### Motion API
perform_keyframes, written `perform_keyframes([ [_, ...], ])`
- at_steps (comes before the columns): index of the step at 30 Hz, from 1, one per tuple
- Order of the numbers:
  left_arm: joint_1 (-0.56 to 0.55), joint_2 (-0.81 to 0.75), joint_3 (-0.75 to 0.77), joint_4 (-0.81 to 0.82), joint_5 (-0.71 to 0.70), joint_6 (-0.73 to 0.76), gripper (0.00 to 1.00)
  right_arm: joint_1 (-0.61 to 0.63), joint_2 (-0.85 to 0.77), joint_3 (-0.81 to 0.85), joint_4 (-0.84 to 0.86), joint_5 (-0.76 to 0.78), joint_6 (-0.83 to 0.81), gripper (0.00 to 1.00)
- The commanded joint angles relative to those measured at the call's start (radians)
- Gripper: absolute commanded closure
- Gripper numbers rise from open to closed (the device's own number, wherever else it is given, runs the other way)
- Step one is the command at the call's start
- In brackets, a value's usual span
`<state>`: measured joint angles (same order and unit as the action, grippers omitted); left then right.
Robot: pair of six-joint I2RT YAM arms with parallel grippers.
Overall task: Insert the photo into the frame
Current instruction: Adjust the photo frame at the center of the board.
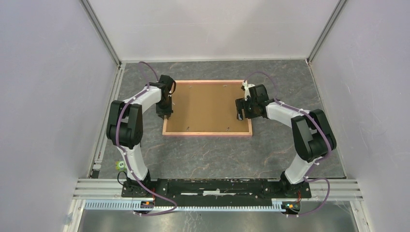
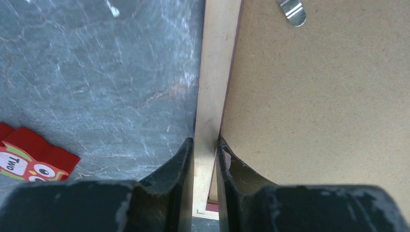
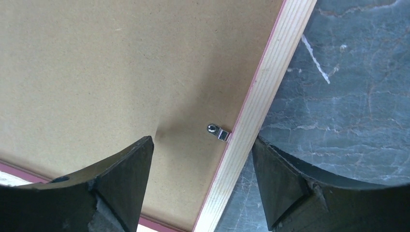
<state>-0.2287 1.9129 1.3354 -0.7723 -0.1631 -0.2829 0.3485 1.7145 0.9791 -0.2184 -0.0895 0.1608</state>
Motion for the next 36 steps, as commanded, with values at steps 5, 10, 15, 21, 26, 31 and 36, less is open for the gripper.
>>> perform_keyframes([
  [5, -0.051, -0.211, -0.296, 0.040, 0.204, -0.139, 0.98, 0.004, 0.085, 0.096, 0.139, -0.134, 0.027, 0.16],
  [10, -0.222, -0.341, -0.490, 0.138, 0.335, -0.306, 0.98, 0.004, 0.152, 0.191, 0.142, -0.195, 0.015, 0.14],
  [15, -0.443, -0.442, -0.542, 0.239, 0.429, -0.450, 0.97, 0.014, 0.238, 0.315, 0.140, -0.247, 0.012, 0.13],
  [21, -0.529, -0.525, -0.526, 0.245, 0.511, -0.429, 0.79, 0.023, 0.313, 0.566, -0.060, -0.242, -0.032, 0.14],
  [26, -0.524, -0.618, -0.444, 0.166, 0.457, -0.304, 0.52, 0.023, 0.156, 0.567, -0.212, 0.050, -0.094, 0.09],
  [31, -0.430, -0.588, -0.258, 0.087, 0.292, -0.187, 0.21, 0.022, -0.066, 0.345, -0.204, 0.166, -0.012, 0.02],
  [36, -0.190, -0.496, -0.127, 0.087, 0.229, -0.185, 0.04, 0.001, -0.257, 0.023, -0.015, -0.144, 0.023, 0.02],
])
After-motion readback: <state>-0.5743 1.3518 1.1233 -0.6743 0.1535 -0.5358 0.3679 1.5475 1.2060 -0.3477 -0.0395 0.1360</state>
